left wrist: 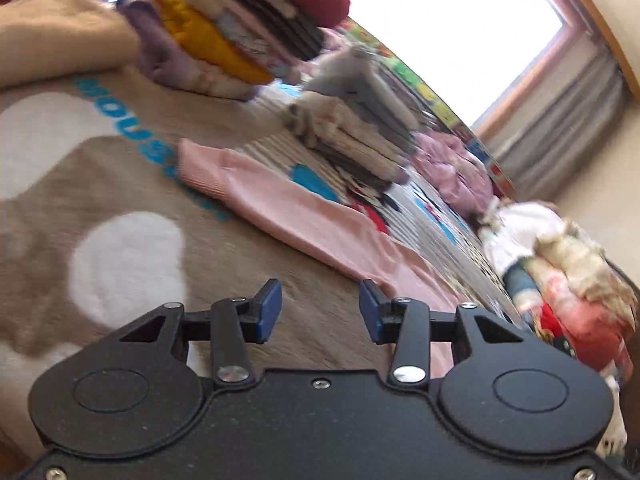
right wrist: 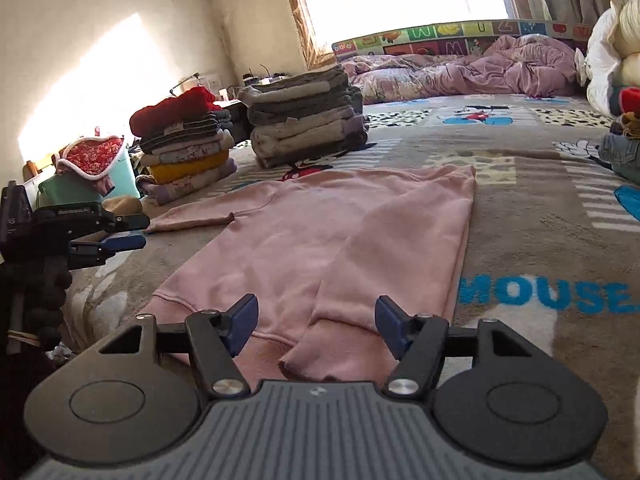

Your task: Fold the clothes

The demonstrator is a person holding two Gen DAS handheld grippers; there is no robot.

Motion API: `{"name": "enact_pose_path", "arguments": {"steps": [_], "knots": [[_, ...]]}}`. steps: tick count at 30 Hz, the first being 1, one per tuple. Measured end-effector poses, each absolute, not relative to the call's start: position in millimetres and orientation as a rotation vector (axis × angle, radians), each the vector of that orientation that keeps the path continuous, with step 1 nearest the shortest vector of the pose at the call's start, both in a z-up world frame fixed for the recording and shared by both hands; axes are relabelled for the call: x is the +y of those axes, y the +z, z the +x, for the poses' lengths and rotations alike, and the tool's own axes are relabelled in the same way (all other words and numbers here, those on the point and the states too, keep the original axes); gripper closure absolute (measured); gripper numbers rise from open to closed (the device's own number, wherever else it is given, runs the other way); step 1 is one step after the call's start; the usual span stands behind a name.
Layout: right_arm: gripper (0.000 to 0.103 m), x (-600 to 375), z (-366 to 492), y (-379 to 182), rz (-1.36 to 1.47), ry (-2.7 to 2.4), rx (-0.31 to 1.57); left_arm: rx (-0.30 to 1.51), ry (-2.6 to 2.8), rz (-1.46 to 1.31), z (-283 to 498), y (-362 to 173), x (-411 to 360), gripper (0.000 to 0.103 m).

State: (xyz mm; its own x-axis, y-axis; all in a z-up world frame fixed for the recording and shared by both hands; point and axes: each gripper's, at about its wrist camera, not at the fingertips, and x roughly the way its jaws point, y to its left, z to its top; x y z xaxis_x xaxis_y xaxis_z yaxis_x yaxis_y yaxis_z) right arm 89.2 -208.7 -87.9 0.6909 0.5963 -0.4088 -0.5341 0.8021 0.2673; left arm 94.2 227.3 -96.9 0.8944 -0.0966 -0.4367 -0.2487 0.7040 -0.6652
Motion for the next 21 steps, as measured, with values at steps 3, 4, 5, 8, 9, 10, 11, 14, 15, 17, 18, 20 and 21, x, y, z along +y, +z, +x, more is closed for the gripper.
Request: {"name": "enact_pose_path", "arguments": {"steps": [3, 4, 5, 8, 9, 10, 11, 14, 15, 17, 18, 20, 21], "knots": [[0.034, -197.5, 84.1, -83.6, 0.151, 0.679, 0.456, 0.445, 0.132, -0.927, 97.4, -109.0, 255.5, 0.062], [0.034, -193.5, 84.7, -84.5, 0.152, 0.694, 0.454, 0.437, 0.137, -0.943, 99.9, -109.3, 260.2, 0.062], [0.034, -189.2, 86.2, -85.7, 0.151, 0.710, 0.455, 0.429, 0.144, -0.952, 102.7, -108.7, 264.0, 0.062], [0.034, -183.6, 92.9, -89.7, 0.208, 0.757, 0.467, 0.423, 0.162, -0.967, 117.0, -107.4, 270.3, 0.062], [0.034, -182.6, 95.7, -92.0, 0.229, 0.768, 0.477, 0.422, 0.167, -0.972, 121.9, -107.0, 272.3, 0.062], [0.034, -181.8, 98.1, -94.4, 0.245, 0.772, 0.486, 0.420, 0.173, -0.976, 126.8, -106.6, 274.3, 0.062], [0.033, -181.1, 100.5, -96.9, 0.261, 0.777, 0.495, 0.418, 0.179, -0.986, 133.1, -107.1, 276.6, 0.064], [0.033, -184.9, 108.3, -101.3, 0.319, 0.781, 0.512, 0.416, 0.174, -0.988, 149.3, -104.3, 277.4, 0.091], [0.033, -188.8, 111.8, -101.2, 0.356, 0.785, 0.512, 0.401, 0.161, -0.963, 152.6, -99.3, 272.5, 0.094], [0.033, -197.5, 119.0, -98.9, 0.428, 0.793, 0.498, 0.360, 0.112, -0.901, 157.4, -85.5, 258.1, 0.096], [0.032, -203.4, 125.7, -96.5, 0.470, 0.799, 0.487, 0.338, 0.072, -0.849, 159.6, -75.0, 246.0, 0.096], [0.030, -215.4, 142.0, -91.6, 0.550, 0.809, 0.463, 0.299, -0.011, -0.741, 163.5, -53.7, 218.9, 0.097], [0.030, -220.6, 152.0, -89.3, 0.587, 0.819, 0.459, 0.284, -0.053, -0.698, 164.5, -45.3, 203.8, 0.097]]}}
